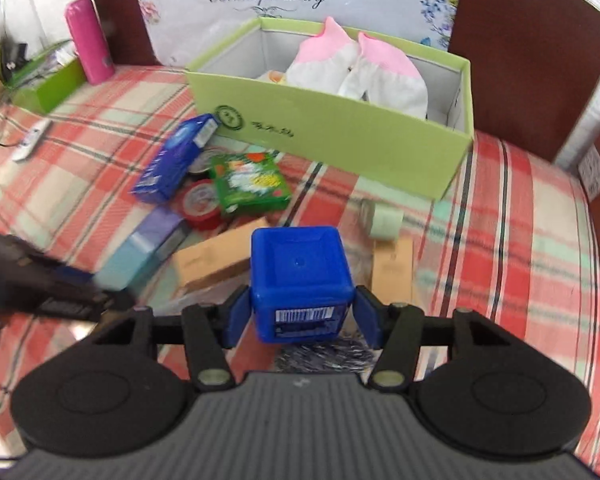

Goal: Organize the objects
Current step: 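Grasp the tall VIVX box with left gripper while right grasps blue container, then place the VIVX box and blue container into the lime-green box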

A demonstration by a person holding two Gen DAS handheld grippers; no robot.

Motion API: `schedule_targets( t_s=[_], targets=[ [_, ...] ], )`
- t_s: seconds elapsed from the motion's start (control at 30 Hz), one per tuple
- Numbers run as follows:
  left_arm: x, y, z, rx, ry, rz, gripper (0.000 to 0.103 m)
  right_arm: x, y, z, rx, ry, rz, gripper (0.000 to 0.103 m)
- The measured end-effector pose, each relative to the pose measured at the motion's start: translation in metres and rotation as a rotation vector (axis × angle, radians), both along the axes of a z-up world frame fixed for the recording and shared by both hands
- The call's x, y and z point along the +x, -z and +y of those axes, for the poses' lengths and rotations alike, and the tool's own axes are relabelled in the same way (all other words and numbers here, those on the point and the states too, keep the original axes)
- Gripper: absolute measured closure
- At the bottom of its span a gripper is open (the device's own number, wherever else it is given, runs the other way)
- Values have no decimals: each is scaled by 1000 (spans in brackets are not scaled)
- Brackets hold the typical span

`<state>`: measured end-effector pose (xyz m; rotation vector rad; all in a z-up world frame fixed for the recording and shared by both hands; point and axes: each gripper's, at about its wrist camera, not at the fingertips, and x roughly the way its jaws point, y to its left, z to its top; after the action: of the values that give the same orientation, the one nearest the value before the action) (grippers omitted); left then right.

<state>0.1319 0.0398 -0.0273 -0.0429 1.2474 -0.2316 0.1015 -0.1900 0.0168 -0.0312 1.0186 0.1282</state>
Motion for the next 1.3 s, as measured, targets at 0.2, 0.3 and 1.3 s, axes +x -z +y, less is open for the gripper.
schedule_targets(
  t_s=[0.2,0.3,1.3],
  targets=[
    [8,0,-6,11,-17,-6,56,-24,-5,-9,6,78,-17,48],
    [13,0,-7,10,-24,-7,56,-27,-7,-16,6,114,-22,48],
    [32,-74,0,-43,-111,-127,62,11,-77,-61,154,264,-167,49]
  ],
)
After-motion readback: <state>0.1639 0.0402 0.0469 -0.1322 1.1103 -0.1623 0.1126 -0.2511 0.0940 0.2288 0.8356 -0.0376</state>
